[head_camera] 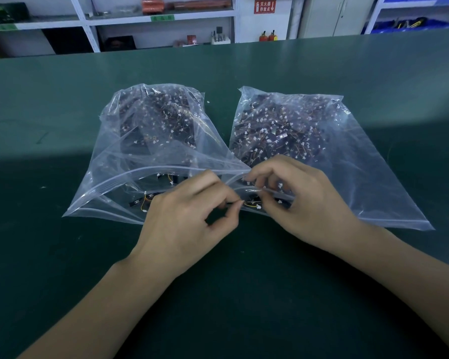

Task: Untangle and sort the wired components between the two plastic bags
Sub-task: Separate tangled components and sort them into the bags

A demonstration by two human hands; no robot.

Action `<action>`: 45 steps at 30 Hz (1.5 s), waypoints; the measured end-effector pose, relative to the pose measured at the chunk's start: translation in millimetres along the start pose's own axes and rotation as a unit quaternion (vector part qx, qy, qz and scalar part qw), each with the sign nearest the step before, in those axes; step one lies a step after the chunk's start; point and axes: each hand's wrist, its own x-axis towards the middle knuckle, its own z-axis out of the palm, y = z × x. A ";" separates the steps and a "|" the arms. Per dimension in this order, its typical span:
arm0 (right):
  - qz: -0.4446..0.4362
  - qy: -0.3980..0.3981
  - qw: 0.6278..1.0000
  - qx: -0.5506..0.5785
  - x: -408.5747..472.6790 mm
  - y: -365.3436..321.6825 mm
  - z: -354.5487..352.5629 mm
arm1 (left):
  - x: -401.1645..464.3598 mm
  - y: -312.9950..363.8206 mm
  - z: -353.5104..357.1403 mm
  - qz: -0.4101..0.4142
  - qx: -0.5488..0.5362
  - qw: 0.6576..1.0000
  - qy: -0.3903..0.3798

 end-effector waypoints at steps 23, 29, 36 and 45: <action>0.058 -0.062 0.993 -0.087 -6.2 2.1 11.3 | 0.8 10.4 13.1 0.010 0.190 0.977 -0.098; 0.088 -0.075 0.988 -0.106 -6.0 9.0 13.8 | 2.8 8.2 15.2 0.061 0.197 0.978 -0.031; 0.120 -0.050 0.981 -0.144 -4.4 9.7 13.6 | 5.5 3.8 13.8 0.084 0.195 0.975 -0.071; 0.120 -0.051 0.956 -0.262 2.3 17.1 -2.0 | 5.1 3.4 8.1 0.049 0.121 0.989 -0.064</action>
